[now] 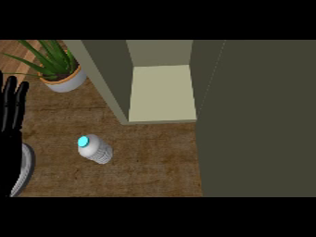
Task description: Pick up the bottled water, place it into the cabinet and close the cabinet
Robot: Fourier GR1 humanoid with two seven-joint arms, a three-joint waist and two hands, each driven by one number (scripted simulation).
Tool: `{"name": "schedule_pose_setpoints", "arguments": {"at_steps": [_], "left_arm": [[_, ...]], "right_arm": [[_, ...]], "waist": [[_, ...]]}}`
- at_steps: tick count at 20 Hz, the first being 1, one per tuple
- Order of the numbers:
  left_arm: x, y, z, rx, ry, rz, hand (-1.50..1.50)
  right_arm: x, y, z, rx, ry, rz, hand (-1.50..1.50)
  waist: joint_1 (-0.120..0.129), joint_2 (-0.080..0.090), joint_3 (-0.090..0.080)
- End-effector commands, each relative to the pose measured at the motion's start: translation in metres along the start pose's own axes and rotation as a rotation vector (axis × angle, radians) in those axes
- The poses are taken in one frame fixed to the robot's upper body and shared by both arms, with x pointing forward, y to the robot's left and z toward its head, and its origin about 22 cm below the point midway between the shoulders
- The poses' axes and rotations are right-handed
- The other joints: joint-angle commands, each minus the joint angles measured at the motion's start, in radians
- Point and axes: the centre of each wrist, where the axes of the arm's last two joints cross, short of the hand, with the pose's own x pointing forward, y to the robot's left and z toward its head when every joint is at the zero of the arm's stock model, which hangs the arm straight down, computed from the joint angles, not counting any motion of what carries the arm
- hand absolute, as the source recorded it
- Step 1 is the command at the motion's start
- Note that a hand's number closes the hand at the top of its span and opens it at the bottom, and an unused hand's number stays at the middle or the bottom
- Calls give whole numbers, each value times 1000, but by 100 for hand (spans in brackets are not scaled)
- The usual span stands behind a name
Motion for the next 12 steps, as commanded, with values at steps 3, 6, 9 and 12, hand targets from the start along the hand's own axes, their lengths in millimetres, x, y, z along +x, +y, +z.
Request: {"name": "schedule_pose_setpoints", "arguments": {"at_steps": [3,6,9,12], "left_arm": [[15,-18,-4,-366,-60,191,-150],[18,-41,5,-678,-119,377,-150],[-34,-36,44,-569,403,487,-150],[-26,2,50,-616,444,514,-150]], "right_arm": [[13,-14,11,33,-30,23,-150],[10,-3,11,113,-47,6,-150],[-10,18,31,102,223,-328,-150],[-6,8,50,87,268,-371,-150]], "waist": [[-1,26,-27],[-11,25,-29],[-1,41,-27],[18,28,-27]]}}
